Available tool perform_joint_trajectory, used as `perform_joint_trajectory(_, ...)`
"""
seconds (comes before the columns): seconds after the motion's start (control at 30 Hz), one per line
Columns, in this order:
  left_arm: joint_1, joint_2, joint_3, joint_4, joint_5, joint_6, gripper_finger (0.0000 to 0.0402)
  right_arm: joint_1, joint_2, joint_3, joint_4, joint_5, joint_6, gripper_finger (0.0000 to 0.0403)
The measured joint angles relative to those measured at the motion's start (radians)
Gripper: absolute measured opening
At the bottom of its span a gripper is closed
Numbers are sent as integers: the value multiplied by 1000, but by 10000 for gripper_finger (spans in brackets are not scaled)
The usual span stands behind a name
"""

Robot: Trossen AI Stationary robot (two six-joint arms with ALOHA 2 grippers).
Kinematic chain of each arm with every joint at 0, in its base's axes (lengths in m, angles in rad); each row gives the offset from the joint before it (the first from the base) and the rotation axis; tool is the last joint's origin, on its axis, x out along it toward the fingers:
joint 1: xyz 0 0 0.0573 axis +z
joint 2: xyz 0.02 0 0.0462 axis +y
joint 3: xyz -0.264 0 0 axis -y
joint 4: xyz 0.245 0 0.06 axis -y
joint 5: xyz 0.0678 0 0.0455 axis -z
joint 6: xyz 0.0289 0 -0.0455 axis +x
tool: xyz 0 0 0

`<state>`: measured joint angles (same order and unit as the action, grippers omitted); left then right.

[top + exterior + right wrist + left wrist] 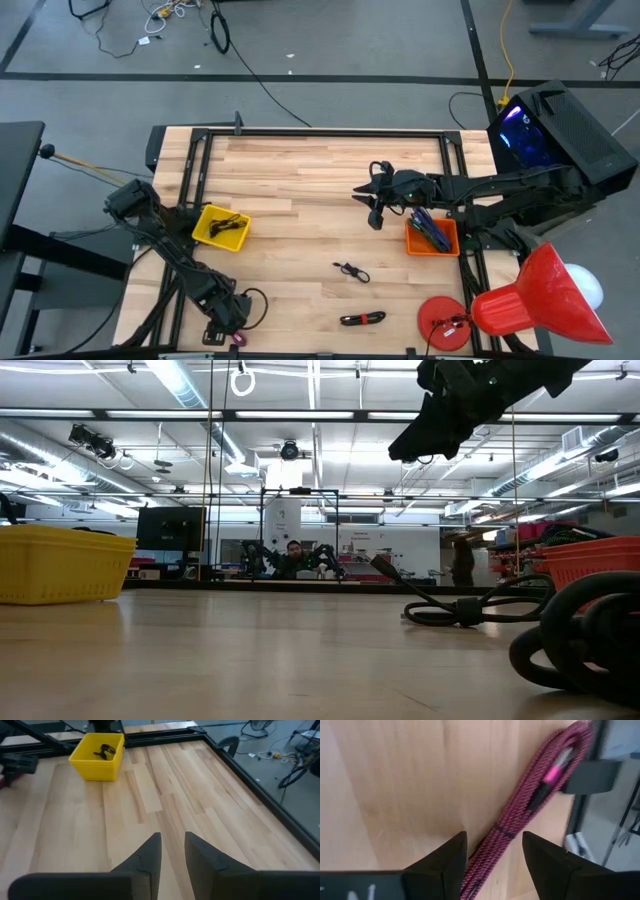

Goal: Pick & Place USB Port
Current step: Put the black charger cable into the orange basket

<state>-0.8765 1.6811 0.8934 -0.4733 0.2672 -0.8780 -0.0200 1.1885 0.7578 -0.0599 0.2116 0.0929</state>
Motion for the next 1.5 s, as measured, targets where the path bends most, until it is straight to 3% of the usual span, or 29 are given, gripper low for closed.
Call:
perform_joint_trajectory(0.13, 4, 20, 1, 3, 40, 0, 197, 0, 0, 0, 4, -28, 0, 87)
perform_joint_trajectory(0.33, -1, 20, 0, 13, 22, 6, 187, 0, 0, 0, 4, -28, 0, 87)
perform_joint_trajectory(0.53, -8, 38, 0, 28, 21, -5, 125, 0, 0, 0, 3, -28, -1, 87)
perform_joint_trajectory(0.77, -3, 71, 3, 78, 63, 0, 22, 0, 0, 0, -1, -29, -2, 87)
perform_joint_trajectory(1.03, 28, 50, 0, 77, 49, 27, 19, 0, 0, 0, -1, -28, -2, 87)
perform_joint_trajectory(1.27, 102, -51, 32, -56, -96, 83, 19, 0, 0, 0, -2, -28, -11, 87)
perform_joint_trajectory(1.4, 149, -89, 133, -231, -188, 171, 19, 0, 0, 0, -3, -28, -23, 87)
perform_joint_trajectory(1.5, 188, -101, 234, -405, -322, 245, 19, 0, 0, 0, -4, -28, -23, 87)
